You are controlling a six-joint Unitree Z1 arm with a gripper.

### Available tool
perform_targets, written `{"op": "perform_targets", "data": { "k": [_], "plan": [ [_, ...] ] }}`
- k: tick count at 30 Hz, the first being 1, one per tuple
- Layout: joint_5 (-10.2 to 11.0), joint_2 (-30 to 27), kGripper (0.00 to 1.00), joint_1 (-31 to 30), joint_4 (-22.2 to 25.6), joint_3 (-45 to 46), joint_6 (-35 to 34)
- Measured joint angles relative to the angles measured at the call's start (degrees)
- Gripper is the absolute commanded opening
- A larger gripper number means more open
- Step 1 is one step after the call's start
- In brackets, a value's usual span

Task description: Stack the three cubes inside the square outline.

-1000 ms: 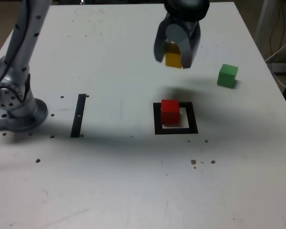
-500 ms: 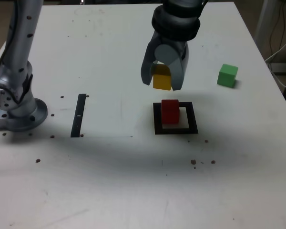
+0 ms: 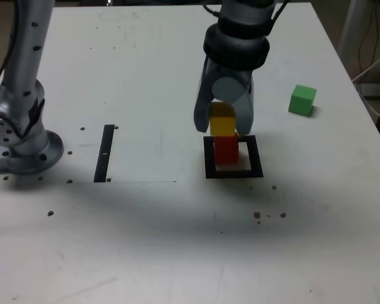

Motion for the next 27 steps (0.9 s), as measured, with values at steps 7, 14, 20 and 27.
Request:
{"op": "perform_targets", "data": {
  "k": [7,14,20,27],
  "plan": [
    [-0.6,0.4,0.12,-0.4,-1.0,0.8,-0.2],
    [-1.1,2.6,0.16,-0.4,-1.8,0.7,-0.6],
    [-0.6,2.8,0.31,-0.4,-2.0,0.8,-0.7],
    [-0.3,1.9,0.65,-0.4,-2.0,0.8,-0.6]
  ]
}}
